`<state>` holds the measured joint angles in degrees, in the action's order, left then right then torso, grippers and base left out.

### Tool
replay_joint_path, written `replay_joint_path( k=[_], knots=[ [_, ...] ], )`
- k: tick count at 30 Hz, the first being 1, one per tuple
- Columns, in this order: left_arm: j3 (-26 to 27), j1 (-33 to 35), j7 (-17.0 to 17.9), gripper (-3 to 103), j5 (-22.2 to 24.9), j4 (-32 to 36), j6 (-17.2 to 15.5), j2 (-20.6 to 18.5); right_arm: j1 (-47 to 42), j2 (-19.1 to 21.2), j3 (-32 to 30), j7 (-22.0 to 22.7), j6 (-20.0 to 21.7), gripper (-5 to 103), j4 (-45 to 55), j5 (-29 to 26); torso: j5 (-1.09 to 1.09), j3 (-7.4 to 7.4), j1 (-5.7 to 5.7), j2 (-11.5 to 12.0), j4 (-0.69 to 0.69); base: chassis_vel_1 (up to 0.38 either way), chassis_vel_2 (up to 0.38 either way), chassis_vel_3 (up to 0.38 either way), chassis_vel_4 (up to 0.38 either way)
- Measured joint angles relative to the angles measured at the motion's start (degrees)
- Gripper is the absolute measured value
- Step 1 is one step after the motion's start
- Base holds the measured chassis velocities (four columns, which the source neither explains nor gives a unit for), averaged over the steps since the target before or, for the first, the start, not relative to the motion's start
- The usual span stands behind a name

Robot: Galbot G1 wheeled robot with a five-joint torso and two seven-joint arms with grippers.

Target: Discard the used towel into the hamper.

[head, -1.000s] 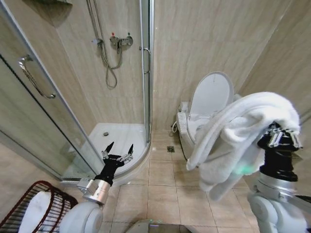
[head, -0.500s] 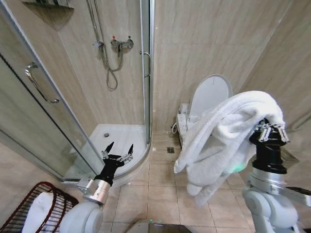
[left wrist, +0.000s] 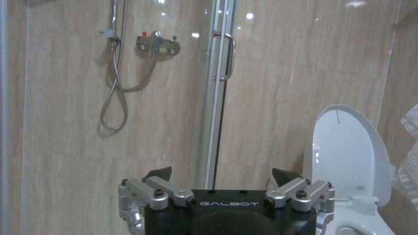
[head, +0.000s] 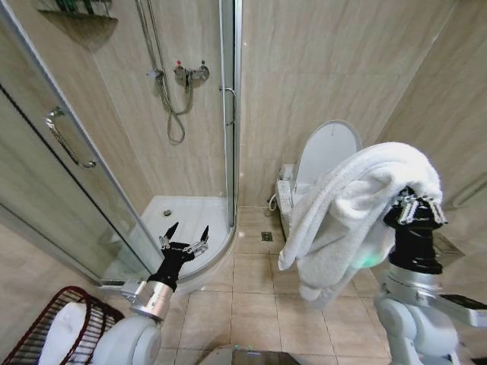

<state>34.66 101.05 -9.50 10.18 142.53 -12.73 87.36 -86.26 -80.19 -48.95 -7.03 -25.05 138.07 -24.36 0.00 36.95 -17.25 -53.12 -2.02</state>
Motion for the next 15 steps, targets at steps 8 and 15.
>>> replay_joint_path(
  k=[8,15],
  knots=[
    [0.00,0.00,0.00,100,0.00,0.00,0.00,0.00,0.06,0.40,-0.08,0.20,-0.66,3,0.47,-0.24,0.00,1.32,-0.96,-2.28,0.00,0.000,0.000,0.000,0.000],
    [0.00,0.00,0.00,100,0.00,0.00,0.00,0.00,0.95,2.14,-0.50,1.41,-0.02,3,1.48,-0.62,0.00,2.66,-2.12,-4.81,0.00,0.000,0.000,0.000,0.000]
  ],
)
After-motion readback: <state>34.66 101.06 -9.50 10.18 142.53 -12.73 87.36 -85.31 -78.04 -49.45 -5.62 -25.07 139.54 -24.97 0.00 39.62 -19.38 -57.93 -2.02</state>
